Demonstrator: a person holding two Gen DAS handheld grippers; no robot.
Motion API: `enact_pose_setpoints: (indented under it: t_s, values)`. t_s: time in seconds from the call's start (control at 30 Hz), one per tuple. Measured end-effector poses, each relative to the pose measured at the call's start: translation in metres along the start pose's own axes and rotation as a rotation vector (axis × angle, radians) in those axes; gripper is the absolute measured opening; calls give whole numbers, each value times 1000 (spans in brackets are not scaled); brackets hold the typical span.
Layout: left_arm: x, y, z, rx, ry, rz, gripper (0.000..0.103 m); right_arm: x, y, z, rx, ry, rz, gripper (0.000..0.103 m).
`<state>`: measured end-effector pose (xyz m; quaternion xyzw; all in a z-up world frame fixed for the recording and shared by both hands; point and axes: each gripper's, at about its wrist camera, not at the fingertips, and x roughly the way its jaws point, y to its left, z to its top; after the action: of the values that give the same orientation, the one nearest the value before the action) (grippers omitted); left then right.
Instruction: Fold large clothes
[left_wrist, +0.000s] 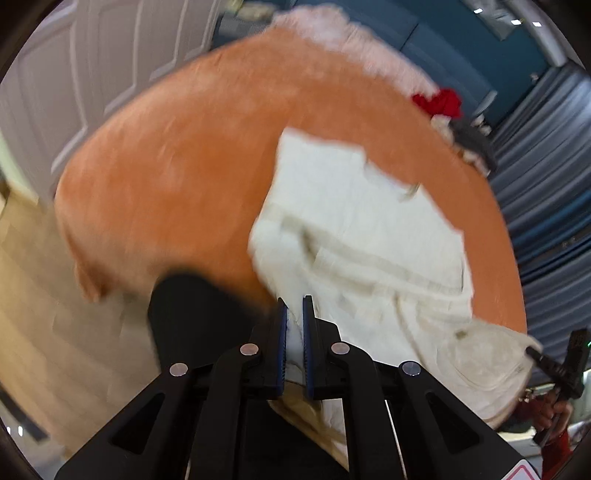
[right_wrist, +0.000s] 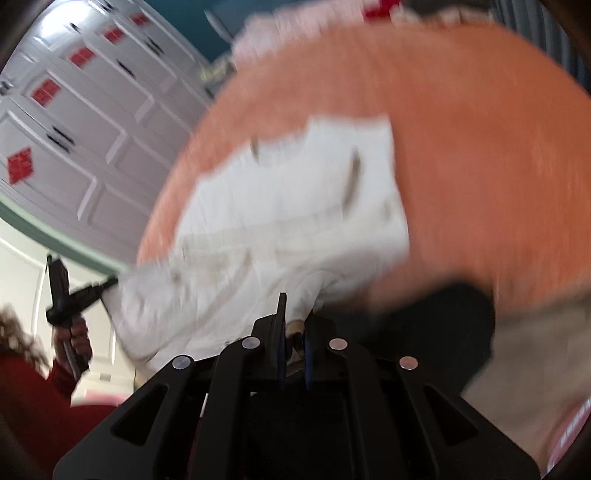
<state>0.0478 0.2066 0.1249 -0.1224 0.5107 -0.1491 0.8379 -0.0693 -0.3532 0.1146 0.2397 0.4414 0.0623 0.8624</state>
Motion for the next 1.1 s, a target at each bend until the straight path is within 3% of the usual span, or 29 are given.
enact_pose_setpoints:
  t_s: [0.17, 0.37, 0.57, 0.77, 1.1]
  values:
    - [26, -18, 65, 38, -129, -7, 5, 29, -6, 62, -19, -184, -61, 6]
    - [68, -25, 116, 22, -191, 17, 5, 68, -22, 109, 46, -290, -112, 6]
    - [122, -41, 143, 47, -203, 114, 6, 107, -35, 131, 102, -319, -154, 6]
    - [162, -30, 156, 24, -161, 155, 7, 136, -47, 139, 155, -312, -172, 6]
    - [196, -32, 159, 47, -133, 215, 7, 168, -61, 144, 216, -292, -197, 6]
